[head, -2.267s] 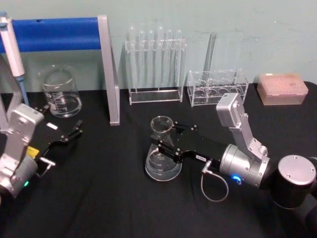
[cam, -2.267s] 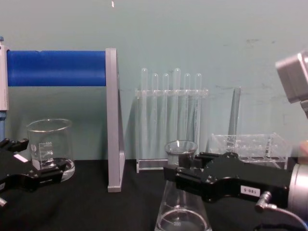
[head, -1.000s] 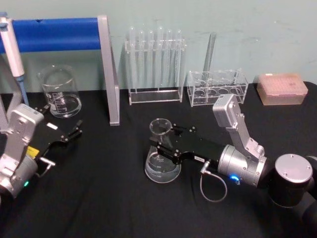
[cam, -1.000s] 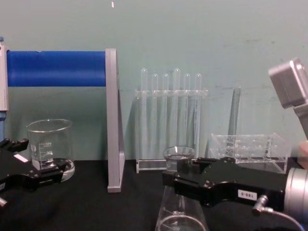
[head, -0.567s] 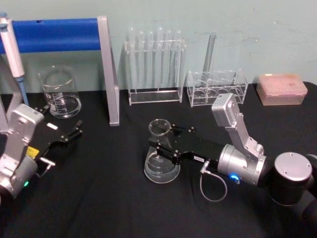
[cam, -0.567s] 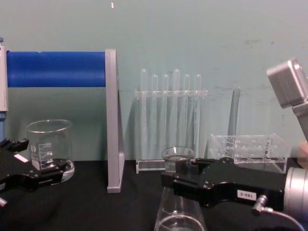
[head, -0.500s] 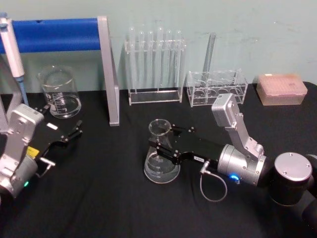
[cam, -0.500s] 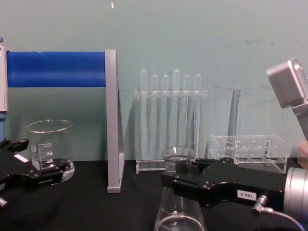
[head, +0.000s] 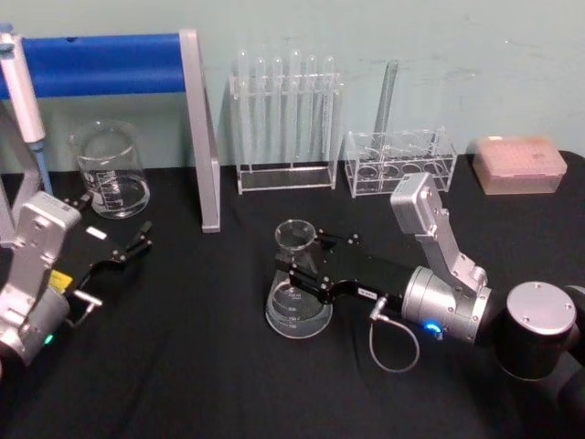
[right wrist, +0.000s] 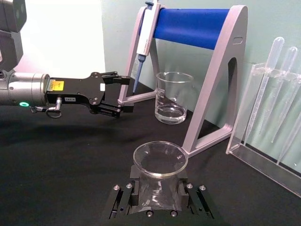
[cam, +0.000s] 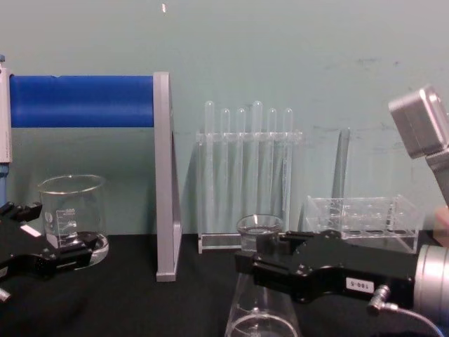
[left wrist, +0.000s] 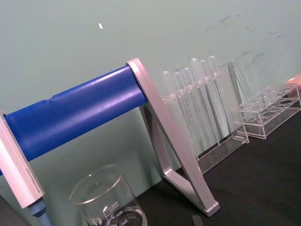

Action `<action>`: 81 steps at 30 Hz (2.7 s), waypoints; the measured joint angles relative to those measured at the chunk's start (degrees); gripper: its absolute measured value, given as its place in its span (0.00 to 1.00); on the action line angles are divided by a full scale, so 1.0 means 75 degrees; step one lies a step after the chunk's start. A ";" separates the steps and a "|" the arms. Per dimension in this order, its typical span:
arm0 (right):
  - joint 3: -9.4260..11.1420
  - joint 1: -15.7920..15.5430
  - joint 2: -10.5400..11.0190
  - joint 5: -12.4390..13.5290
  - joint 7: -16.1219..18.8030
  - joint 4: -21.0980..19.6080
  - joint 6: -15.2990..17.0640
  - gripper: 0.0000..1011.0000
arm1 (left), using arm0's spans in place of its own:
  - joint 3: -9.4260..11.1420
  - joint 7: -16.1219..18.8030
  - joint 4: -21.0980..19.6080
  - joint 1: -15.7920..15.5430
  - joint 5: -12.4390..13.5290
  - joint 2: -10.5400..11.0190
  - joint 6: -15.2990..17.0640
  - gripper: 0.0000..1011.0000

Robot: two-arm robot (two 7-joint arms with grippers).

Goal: Grasp the erlenmeyer flask with one hand, shake it three times, then place it back.

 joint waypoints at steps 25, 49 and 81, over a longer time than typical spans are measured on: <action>-0.0008 -0.0012 0.0000 -0.0027 -0.0012 0.0010 0.0035 0.98 | 0.0000 0.0000 0.0002 0.0000 0.0000 0.0000 0.0000 0.99; -0.0009 -0.0010 0.0015 -0.0017 -0.0014 -0.0003 0.0018 0.99 | 0.0000 0.0000 0.0000 0.0000 0.0000 0.0000 0.0000 0.99; 0.0943 -0.0913 0.0983 0.0107 -0.0968 -0.0900 0.0110 0.99 | 0.0000 0.0000 0.0000 0.0000 0.0000 0.0000 0.0000 0.99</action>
